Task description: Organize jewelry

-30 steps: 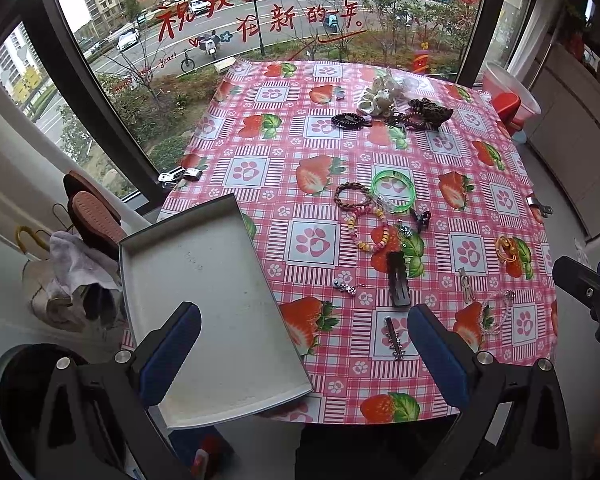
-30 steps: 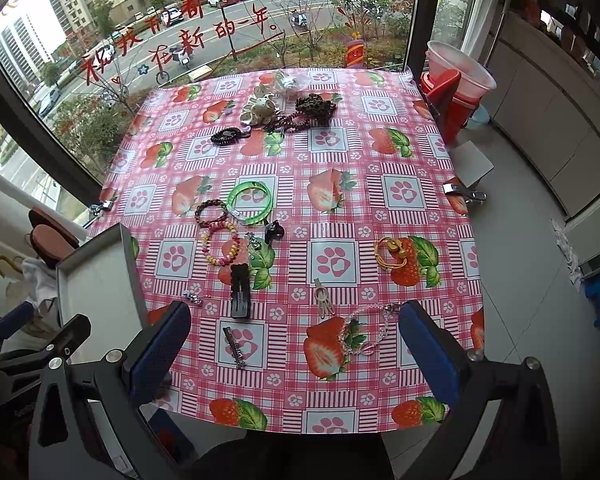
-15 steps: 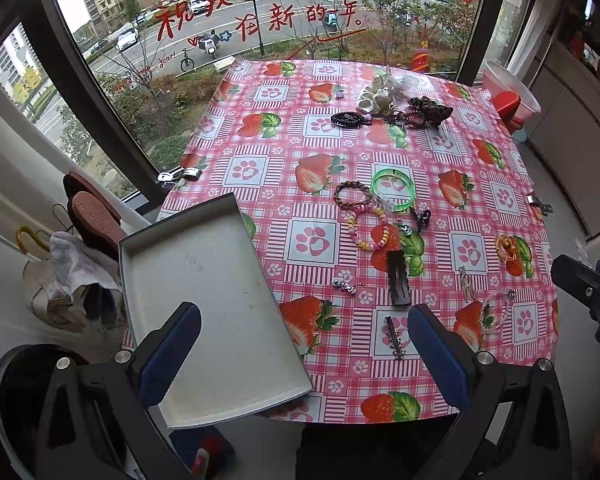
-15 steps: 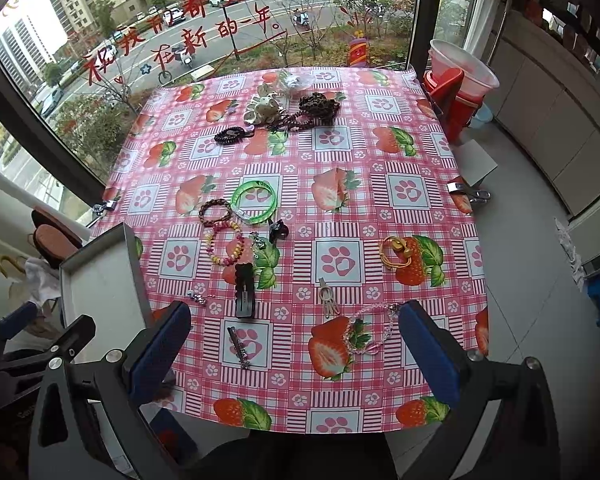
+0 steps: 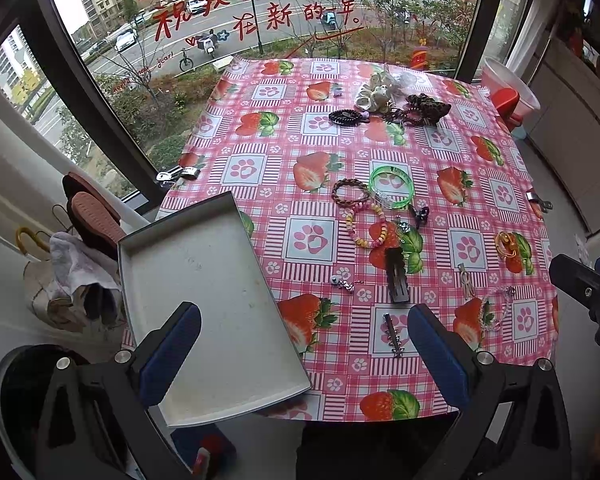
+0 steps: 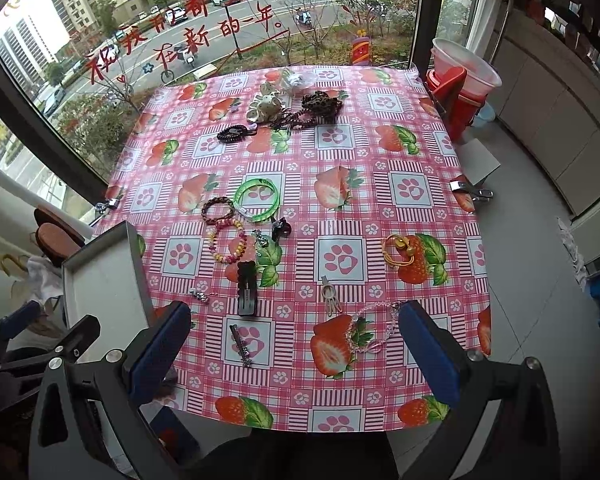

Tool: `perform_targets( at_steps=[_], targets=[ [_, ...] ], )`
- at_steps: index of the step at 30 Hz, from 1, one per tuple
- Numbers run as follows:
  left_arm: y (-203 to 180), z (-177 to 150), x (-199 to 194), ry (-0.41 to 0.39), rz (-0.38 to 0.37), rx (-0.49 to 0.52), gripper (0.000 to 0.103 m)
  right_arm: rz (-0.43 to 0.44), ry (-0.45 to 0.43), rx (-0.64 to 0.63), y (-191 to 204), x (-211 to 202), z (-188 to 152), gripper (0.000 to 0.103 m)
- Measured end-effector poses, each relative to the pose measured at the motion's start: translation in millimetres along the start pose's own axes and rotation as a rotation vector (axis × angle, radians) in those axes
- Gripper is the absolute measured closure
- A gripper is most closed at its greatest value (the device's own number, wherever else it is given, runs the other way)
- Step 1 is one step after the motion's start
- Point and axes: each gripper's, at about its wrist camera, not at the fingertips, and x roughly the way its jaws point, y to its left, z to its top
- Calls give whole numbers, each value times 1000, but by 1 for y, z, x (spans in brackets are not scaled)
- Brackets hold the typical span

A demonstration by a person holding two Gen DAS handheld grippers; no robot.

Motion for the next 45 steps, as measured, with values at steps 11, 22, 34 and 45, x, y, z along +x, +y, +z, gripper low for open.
perform_targets(
  at_steps=[11,22,34,45],
  targets=[
    [-4,-1,0,3,2,9,0,1,0,0,0,0,-1,0],
    [-5,-1,0,4,2,9,0,2,1,0,0,1,-1,0],
    [-6,1,0,5,3,11,0,4,1,3,0,1,-2,0],
    [-7,0,1,8,4,15,0,8,5,4,-2,3,-2,0]
  ],
)
